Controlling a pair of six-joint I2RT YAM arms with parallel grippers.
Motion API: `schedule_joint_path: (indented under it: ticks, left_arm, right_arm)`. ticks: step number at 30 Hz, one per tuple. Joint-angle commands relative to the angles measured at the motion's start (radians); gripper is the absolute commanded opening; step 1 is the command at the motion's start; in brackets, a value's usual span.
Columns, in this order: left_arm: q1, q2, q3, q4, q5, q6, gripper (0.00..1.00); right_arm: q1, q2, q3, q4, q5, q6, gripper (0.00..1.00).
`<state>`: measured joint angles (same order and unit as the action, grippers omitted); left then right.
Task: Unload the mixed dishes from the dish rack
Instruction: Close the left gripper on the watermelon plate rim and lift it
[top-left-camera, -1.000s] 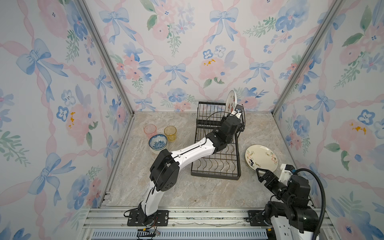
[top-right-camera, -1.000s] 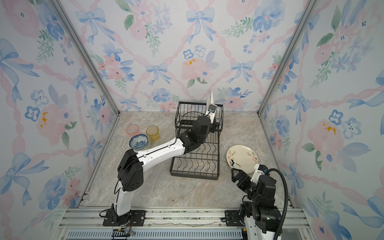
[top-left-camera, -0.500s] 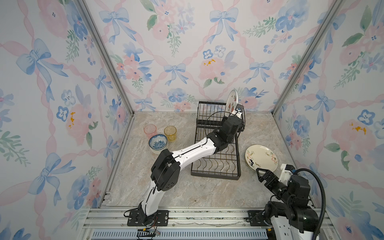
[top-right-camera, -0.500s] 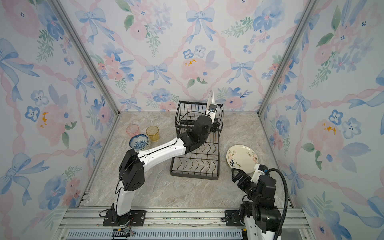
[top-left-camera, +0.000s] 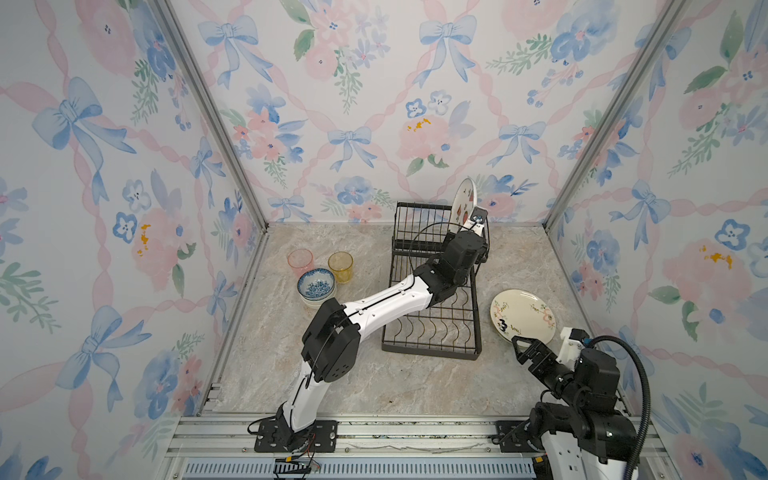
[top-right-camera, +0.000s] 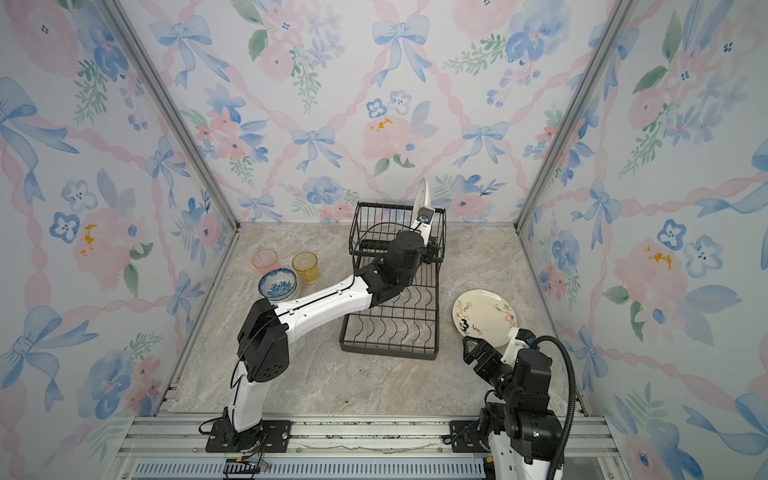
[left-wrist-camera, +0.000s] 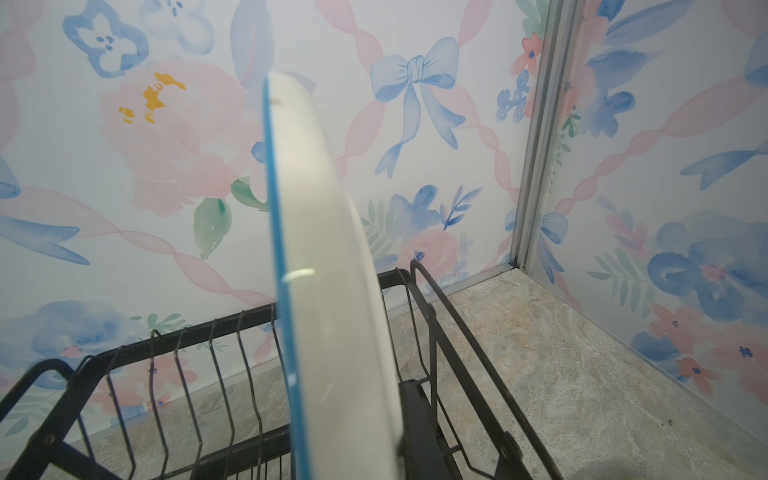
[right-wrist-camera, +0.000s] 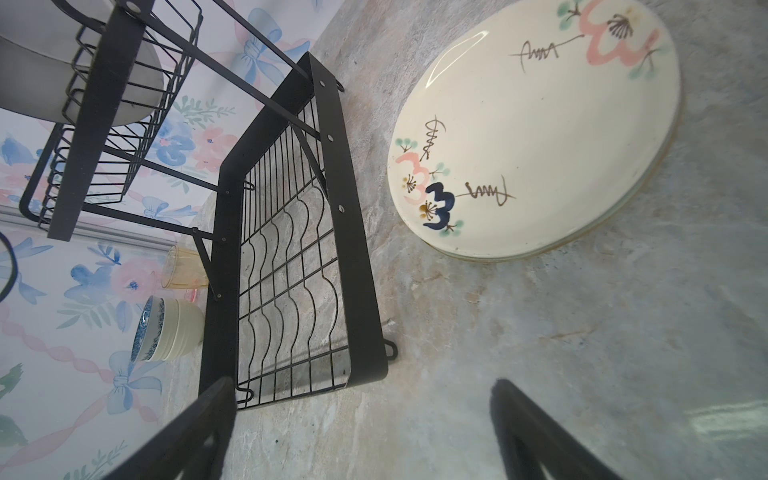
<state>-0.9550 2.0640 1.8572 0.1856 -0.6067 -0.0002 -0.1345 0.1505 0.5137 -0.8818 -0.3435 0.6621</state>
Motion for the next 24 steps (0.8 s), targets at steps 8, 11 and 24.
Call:
schedule_joint_path:
  ticks: [8,11,24]
  left_arm:
    - [0.065,-0.059,-0.001,0.04,-0.097,0.126,0.0]
    - [0.08,-0.083,-0.033,0.043,-0.093,0.112,0.0]
    - [0.089,-0.139,-0.066,0.073,0.034,0.153,0.0]
  right_arm:
    - [0.009,-0.008,-0.011,-0.012,-0.01,0.011,0.97]
    - [0.009,-0.008,-0.006,-0.015,-0.007,0.011,0.97]
    - [0.009,0.002,0.005,-0.023,0.0,0.015,0.97]
